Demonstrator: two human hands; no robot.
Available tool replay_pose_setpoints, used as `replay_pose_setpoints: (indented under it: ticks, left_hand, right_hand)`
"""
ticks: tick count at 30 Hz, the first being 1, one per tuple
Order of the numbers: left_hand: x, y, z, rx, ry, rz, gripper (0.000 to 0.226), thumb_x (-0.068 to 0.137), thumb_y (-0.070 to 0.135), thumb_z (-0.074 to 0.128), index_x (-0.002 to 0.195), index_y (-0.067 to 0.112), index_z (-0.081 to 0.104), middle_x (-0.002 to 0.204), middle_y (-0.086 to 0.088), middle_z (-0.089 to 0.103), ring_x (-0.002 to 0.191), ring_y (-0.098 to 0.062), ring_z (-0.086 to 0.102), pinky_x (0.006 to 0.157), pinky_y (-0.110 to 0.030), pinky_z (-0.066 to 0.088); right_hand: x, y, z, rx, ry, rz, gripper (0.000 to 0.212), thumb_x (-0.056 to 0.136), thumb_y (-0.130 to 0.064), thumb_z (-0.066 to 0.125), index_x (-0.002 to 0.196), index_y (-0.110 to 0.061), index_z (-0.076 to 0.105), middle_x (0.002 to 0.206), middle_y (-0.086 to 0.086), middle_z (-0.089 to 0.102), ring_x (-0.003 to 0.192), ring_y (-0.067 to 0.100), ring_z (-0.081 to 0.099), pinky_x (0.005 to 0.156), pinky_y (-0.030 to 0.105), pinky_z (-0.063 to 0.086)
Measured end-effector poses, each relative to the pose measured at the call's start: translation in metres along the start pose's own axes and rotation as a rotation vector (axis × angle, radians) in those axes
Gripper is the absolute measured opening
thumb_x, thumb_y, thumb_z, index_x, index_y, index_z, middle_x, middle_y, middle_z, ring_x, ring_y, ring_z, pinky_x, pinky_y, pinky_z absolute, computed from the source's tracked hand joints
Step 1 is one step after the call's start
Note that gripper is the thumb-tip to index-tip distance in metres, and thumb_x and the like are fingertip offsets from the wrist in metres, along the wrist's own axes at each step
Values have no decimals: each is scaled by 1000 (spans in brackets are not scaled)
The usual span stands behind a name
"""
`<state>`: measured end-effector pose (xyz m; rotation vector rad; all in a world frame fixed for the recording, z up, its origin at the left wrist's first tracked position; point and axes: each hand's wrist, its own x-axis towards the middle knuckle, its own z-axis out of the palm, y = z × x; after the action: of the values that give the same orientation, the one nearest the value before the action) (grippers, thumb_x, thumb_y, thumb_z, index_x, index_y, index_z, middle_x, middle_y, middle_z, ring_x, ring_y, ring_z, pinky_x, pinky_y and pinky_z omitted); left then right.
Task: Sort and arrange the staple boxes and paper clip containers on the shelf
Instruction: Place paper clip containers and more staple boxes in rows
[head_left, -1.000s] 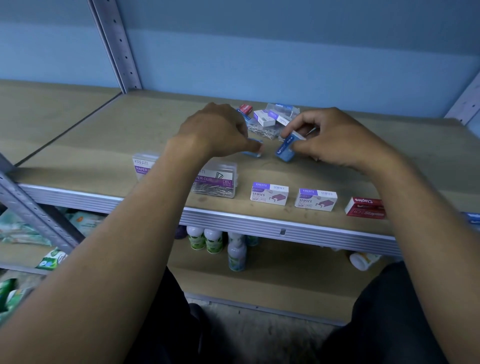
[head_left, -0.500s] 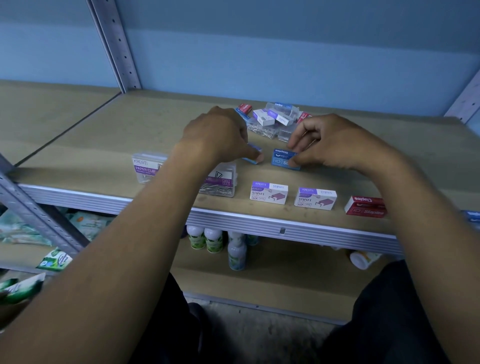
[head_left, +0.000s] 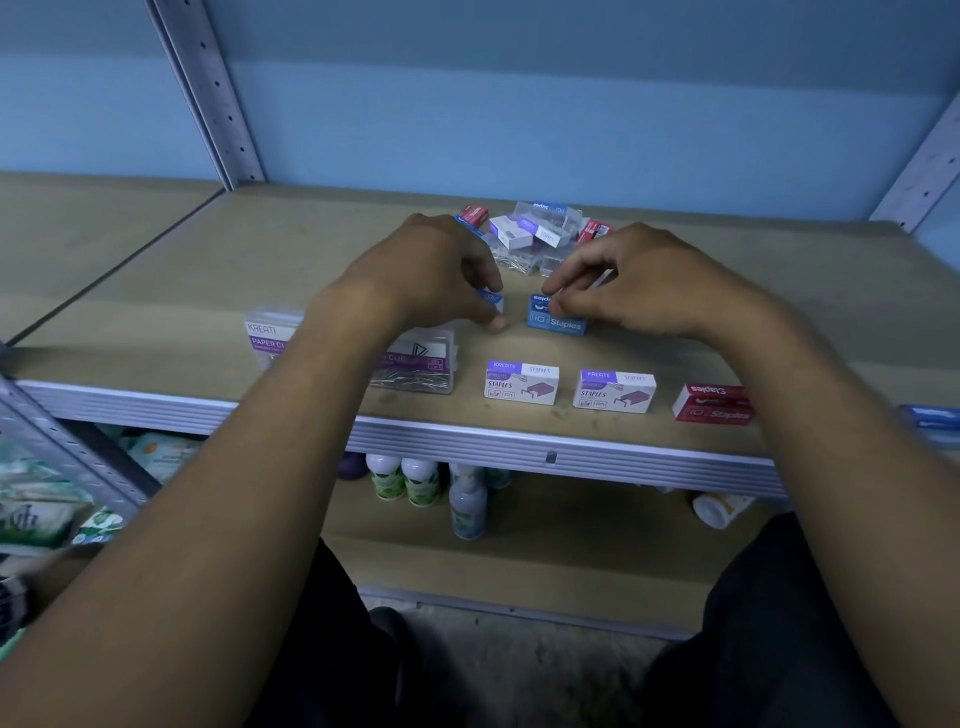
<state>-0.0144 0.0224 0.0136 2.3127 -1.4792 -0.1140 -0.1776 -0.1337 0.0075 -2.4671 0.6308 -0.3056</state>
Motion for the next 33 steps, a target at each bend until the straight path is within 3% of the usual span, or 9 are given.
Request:
replay_pose_setpoints:
  ticks: [4,7,10,16,21,30,33]
  left_hand:
    - [0,-2,-3,29,-11,78,25,75,15,82,98,25,79,100,7,74,76,2,58,69,-6,37]
    - [0,1,-3,0,3,118,24,76,12,81,97,24,80,92,6,75,62,18,56,62,4,33]
    - [2,8,-1,-33,27,163,24,76,13,81,98,24,80,89,5,75,61,26,51,67,7,30]
    - [10,35,8,-41,55,232,25,78,15,80,102,22,79,98,3,77,71,2,58,66,5,33]
    - [22,67,20,-71,72,276,25,78,22,80,102,25,79,99,6,76,81,1,59,68,4,31]
    - [38,135,50,-152,26,412,23,78,24,80,101,24,80,96,8,76,86,-1,66,76,-10,44]
    - [40,155,59,-192,19,446,22,77,25,80,99,25,80,91,9,77,81,2,66,71,-4,41]
  right_hand:
    - [0,-2,-1,-52,19,-46,14,83,-22,79,93,-32,81,86,-13,76,69,-15,60,56,-1,38]
    - [-3,0,-7,-50,34,-61,15,83,-20,79,92,-31,81,84,-14,75,67,-14,59,56,-1,37]
    - [-9,5,-14,-57,64,-70,15,83,-19,79,93,-31,82,85,-12,76,68,-12,59,58,0,39]
    - [-30,22,-37,-97,107,-59,17,82,-18,79,93,-31,82,85,-14,76,69,-15,61,61,-2,39]
    - [-54,41,-61,-126,148,-9,18,82,-19,79,90,-35,81,85,-17,75,73,-7,64,62,0,40]
    - [-112,79,-104,-131,235,94,15,83,-23,81,94,-33,82,86,-18,77,82,-6,68,70,5,47]
    - [-129,90,-115,-144,266,130,15,82,-22,81,93,-33,82,86,-20,77,83,-7,68,74,7,49]
